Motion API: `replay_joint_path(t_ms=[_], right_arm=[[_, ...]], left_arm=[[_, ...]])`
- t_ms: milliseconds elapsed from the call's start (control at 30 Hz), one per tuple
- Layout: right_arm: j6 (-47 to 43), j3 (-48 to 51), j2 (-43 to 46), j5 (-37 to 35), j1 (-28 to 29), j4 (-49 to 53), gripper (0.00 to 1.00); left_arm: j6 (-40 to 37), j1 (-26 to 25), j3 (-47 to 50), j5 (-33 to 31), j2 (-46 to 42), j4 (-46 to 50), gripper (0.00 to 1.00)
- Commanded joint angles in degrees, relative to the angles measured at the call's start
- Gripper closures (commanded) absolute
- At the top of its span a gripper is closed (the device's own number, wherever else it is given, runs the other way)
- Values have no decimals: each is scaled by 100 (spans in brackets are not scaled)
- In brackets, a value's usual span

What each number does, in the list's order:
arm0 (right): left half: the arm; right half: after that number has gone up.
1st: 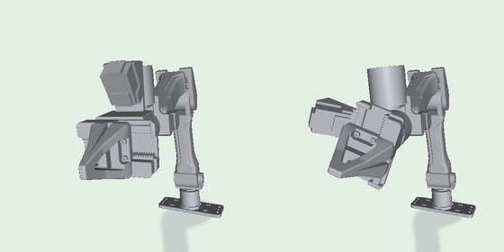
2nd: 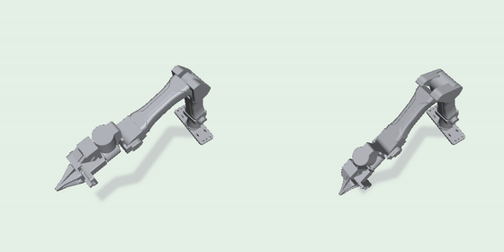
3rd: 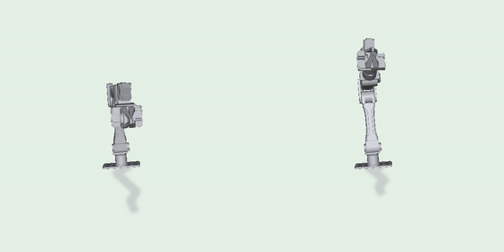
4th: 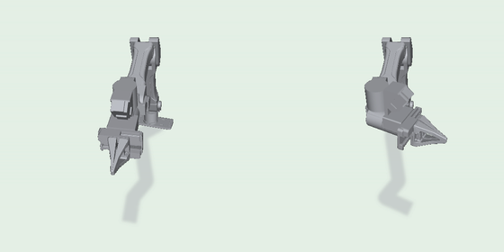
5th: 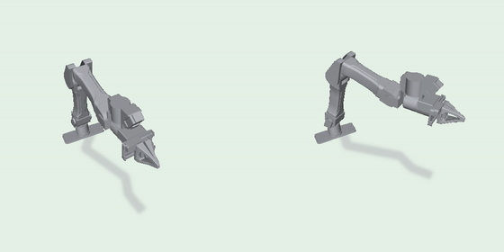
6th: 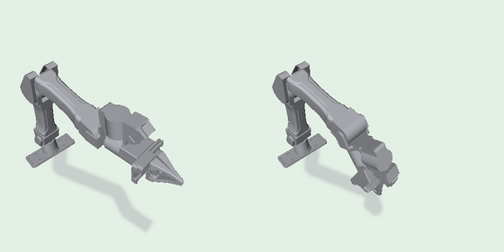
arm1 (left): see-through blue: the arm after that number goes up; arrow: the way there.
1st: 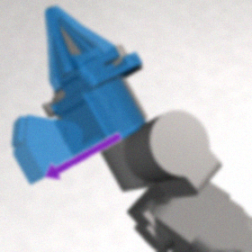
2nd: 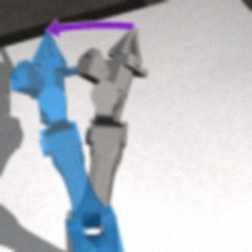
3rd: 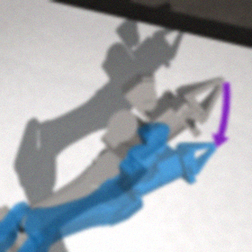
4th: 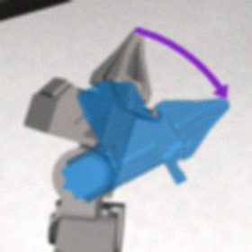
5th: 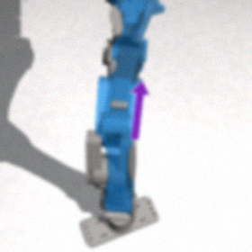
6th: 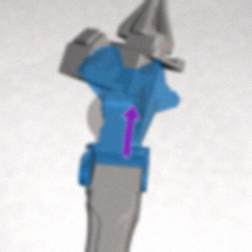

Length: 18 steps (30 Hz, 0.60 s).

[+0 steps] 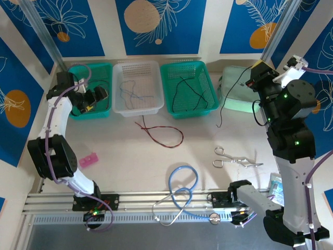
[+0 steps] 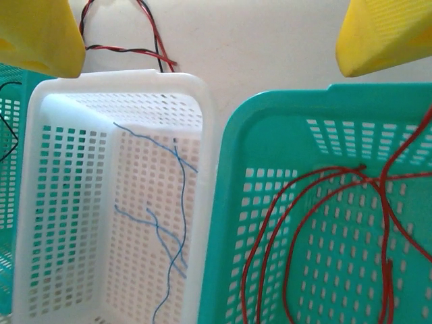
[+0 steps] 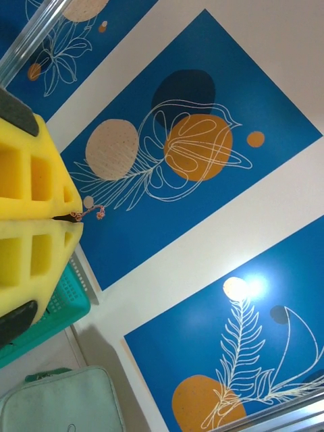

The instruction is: Untangle the cables

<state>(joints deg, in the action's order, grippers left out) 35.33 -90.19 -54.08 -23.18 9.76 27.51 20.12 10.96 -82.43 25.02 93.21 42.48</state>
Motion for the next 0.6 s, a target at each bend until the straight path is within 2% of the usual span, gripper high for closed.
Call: replay_joint_path(t_ms=[0,333,567], right_arm=[[-191,42,114,-206,33,-186,100],[-177,19,91,-187,34,-172,100],[-161,20,82,-187,35,-167,100]], left_arm=[[108,96,236,85,97,-146,5],[-93,171,104,-619,426,-300,4],[-173,274,-185,-701,763,-282,4]])
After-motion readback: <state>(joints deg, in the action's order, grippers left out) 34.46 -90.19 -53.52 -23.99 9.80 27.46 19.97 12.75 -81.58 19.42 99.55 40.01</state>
